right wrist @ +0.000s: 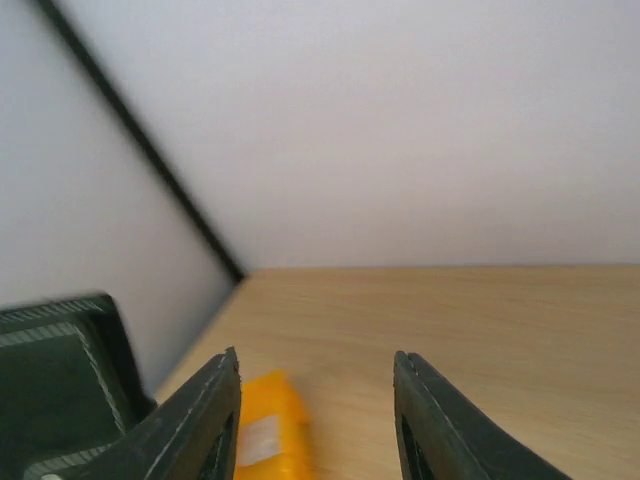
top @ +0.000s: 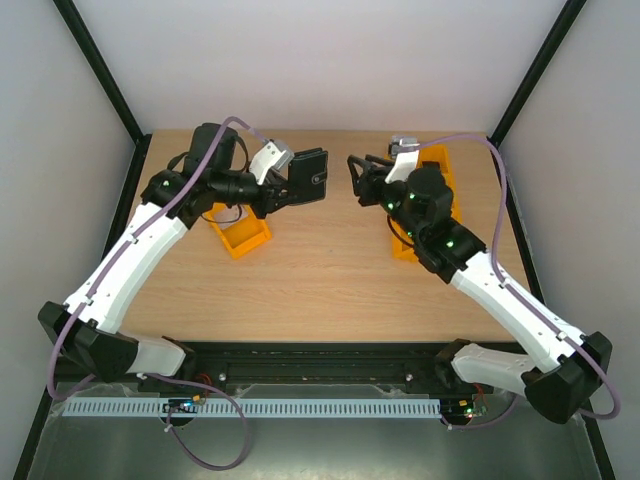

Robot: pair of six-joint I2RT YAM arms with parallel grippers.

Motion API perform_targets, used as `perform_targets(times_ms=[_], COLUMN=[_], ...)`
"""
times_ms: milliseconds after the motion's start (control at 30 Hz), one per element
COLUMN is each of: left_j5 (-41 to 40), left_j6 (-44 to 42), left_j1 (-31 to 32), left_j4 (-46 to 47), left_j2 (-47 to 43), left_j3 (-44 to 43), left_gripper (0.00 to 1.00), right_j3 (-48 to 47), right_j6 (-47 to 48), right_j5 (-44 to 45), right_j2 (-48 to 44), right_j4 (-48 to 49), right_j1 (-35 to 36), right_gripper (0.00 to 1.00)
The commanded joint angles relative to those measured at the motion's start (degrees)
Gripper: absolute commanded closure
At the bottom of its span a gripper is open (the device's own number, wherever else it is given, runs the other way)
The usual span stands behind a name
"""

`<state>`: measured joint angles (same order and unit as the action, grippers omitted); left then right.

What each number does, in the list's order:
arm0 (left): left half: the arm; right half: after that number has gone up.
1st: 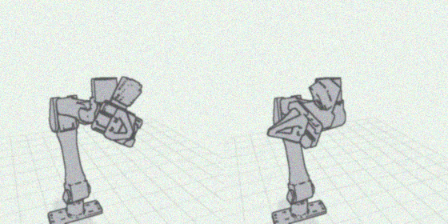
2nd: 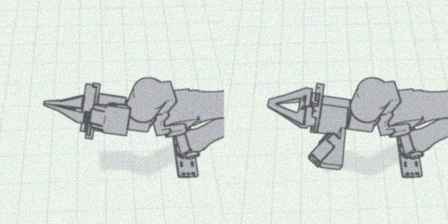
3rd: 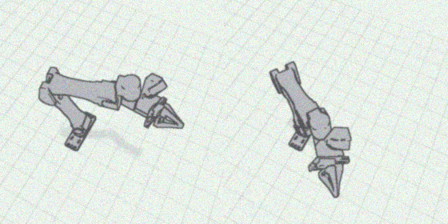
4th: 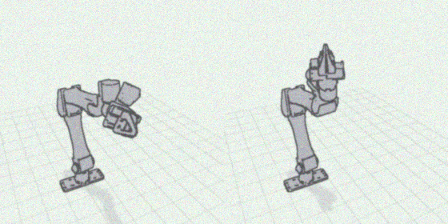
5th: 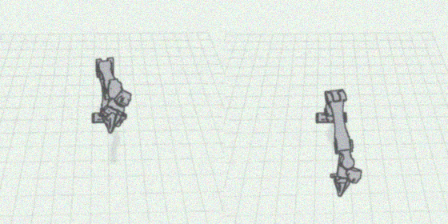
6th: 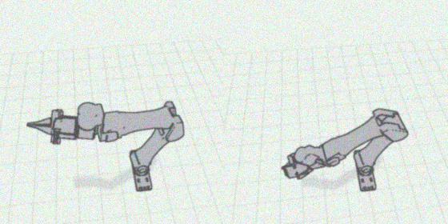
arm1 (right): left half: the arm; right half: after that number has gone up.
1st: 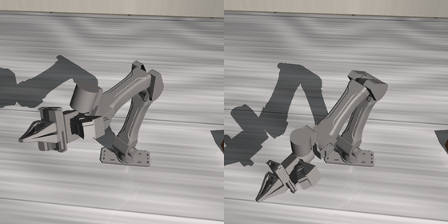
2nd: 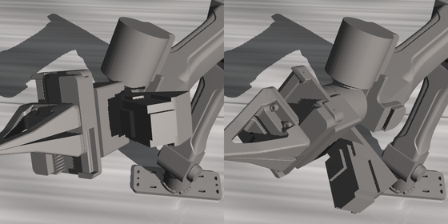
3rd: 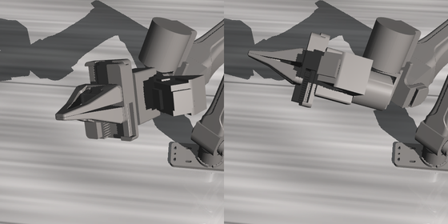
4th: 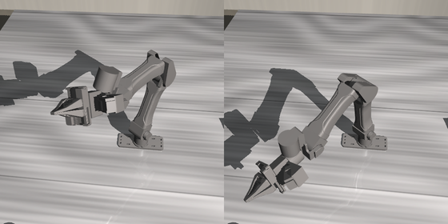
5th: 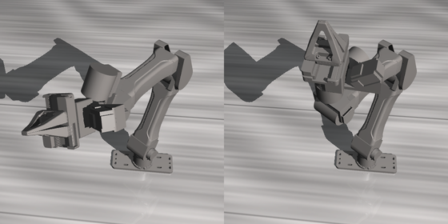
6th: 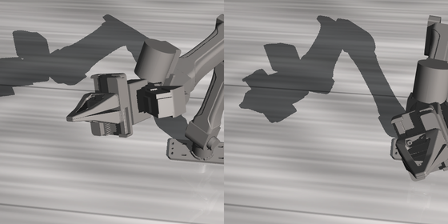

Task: Take the credit cards out of the card holder

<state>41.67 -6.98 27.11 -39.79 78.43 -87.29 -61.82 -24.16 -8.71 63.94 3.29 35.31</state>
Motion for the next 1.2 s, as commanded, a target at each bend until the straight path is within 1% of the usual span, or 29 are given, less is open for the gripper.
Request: perform_targets(times_ms=[0, 33, 67, 200, 267, 500, 600, 767, 1100, 1167], left_j5=[-13.28, -14.86, -15.59, -16.29, -16.29, -15.53, -15.35, -15.22, -15.41, -15.83], left_j6=[4.13, 4.17, 4.25, 4.18, 4.08, 3.83, 3.62, 3.31, 2.82, 2.85], left_j1=[0.39, 0.40, 0.42, 0.57, 0.66, 0.66, 0.74, 1.14, 1.28, 1.28], left_j4=[4.46, 4.74, 4.99, 5.21, 5.15, 5.06, 5.04, 5.04, 4.88, 4.90], left_j2=[-0.71, -0.59, -0.60, -0.47, -0.66, -0.74, -0.74, -0.68, -0.89, -0.87], left_j3=[0.80, 1.06, 1.28, 1.68, 1.75, 1.97, 2.24, 2.55, 2.85, 2.82], left_gripper=[0.98, 0.98, 0.98, 0.98, 0.98, 0.98, 0.98, 0.98, 0.98, 0.98], right_j3=[-1.70, -1.84, -1.97, -1.88, -2.70, -7.98, -9.25, -11.29, -14.39, -14.23], right_j6=[6.88, 8.74, 10.89, 13.71, 13.40, 12.80, 12.67, 12.53, 12.29, 11.71], right_j5=[29.53, 30.81, 30.11, 19.46, 19.02, 19.21, 21.67, 27.59, 32.56, 33.96], right_j2=[-0.17, 0.22, 0.81, 4.05, 6.10, 13.16, 14.17, 15.54, 18.81, 19.06], right_j4=[-9.28, -8.74, -7.83, -2.86, -1.23, -0.77, -0.62, -2.07, -6.94, -7.36], right_j1=[8.72, 11.10, 13.33, 17.16, 18.16, 18.30, 18.29, 18.30, 18.29, 18.30], right_gripper=[0.59, 0.58, 0.58, 0.55, 0.55, 0.55, 0.57, 0.66, 0.73, 0.78])
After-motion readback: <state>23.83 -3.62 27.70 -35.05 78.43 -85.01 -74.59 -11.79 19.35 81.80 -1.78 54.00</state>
